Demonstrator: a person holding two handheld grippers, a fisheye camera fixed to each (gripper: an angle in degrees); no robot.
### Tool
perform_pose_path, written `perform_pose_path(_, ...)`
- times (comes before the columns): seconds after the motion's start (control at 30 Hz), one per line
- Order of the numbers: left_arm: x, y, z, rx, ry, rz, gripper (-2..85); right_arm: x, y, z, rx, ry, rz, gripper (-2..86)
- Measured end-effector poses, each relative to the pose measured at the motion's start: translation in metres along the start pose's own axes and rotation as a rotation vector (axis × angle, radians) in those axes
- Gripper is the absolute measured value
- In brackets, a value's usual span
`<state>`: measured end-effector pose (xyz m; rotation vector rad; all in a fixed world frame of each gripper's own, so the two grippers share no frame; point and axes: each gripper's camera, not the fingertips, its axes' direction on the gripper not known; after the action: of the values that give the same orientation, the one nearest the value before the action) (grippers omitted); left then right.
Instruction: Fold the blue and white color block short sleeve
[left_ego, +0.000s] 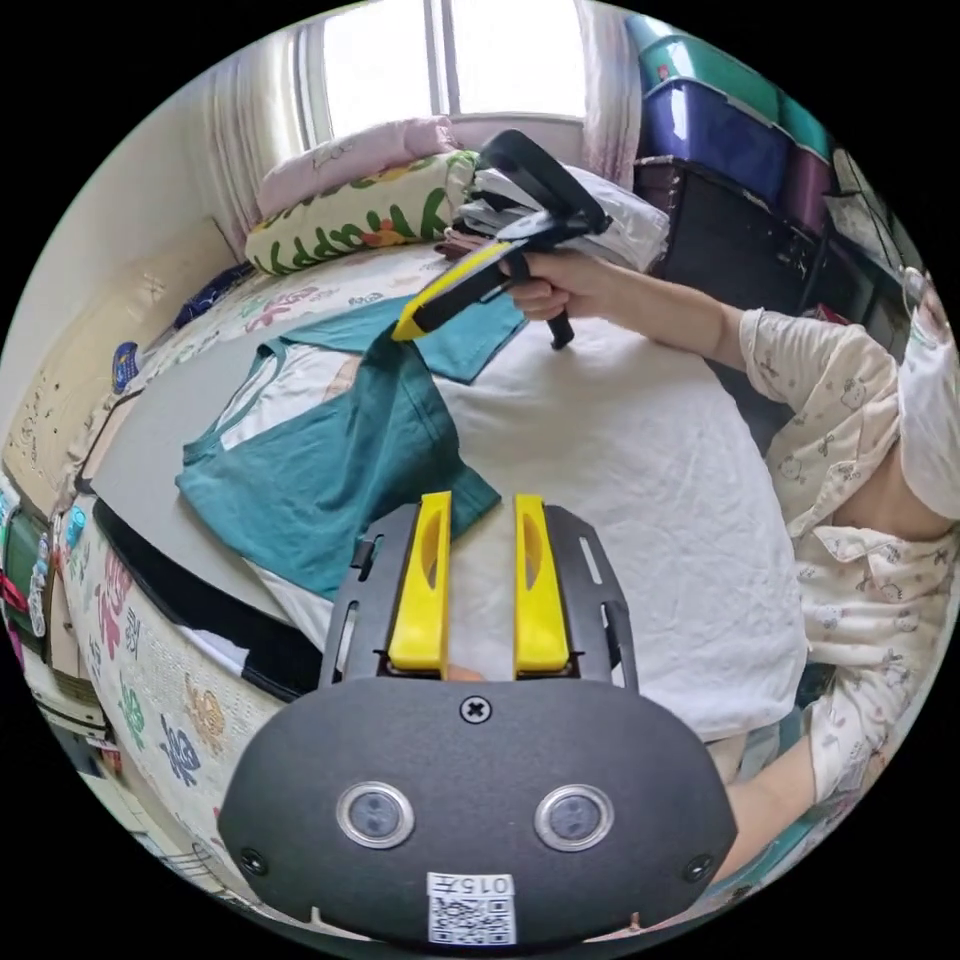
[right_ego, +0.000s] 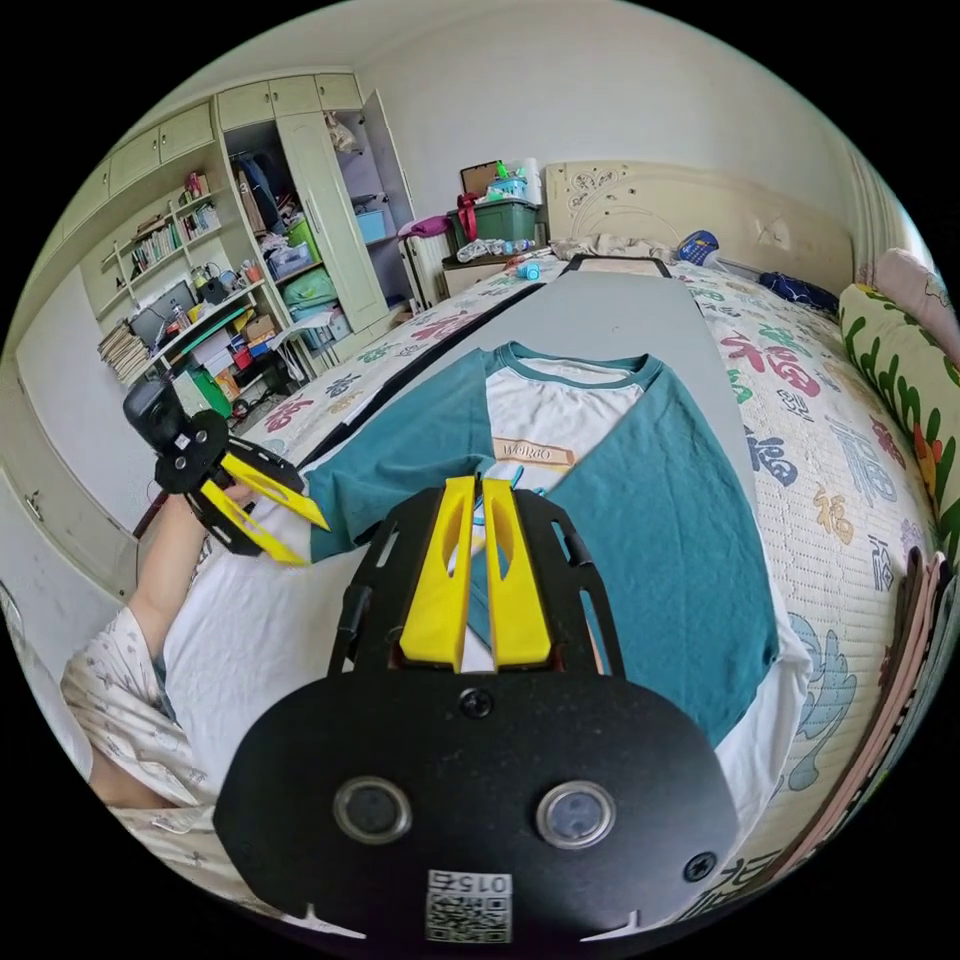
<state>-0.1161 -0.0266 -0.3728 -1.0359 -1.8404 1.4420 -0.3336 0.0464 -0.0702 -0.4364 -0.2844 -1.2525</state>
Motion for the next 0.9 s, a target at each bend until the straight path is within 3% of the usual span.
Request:
perform_pose_path(0.03,-0.014,0.005,-0.007,0.013,-0.034,-0.049,1.9,0.003,0.001,-0.001,0.0,-0.006,0.005,-0.4)
perform_pose_path(0.13,-0.03,0.032,-0.011,0.032,-0.009,-0.038,0.2,0.008,0.006,-0.002,-0.011,-0.01,0.005,-0.5)
perform_pose_path(0.33,-0.027,0.046,-0.037,0.128,-0.072,0.018,2.5,0.007,0.019,-0.005,-0.005,-0.002,-0.023,-0.5)
perform_pose_path(0.5,-0.035,0.049,-0.014,0.046,-0.09,0.029,7.2,-0.004,0.028,0.001,-0.013,0.04,-0.066,-0.5)
perform_pose_path(0.9,-0.057,0.101,-0.029,0.096,-0.039,0.056,1.3,-0.003,0.054,0.006,-0.069,0.137,-0.158,-0.8)
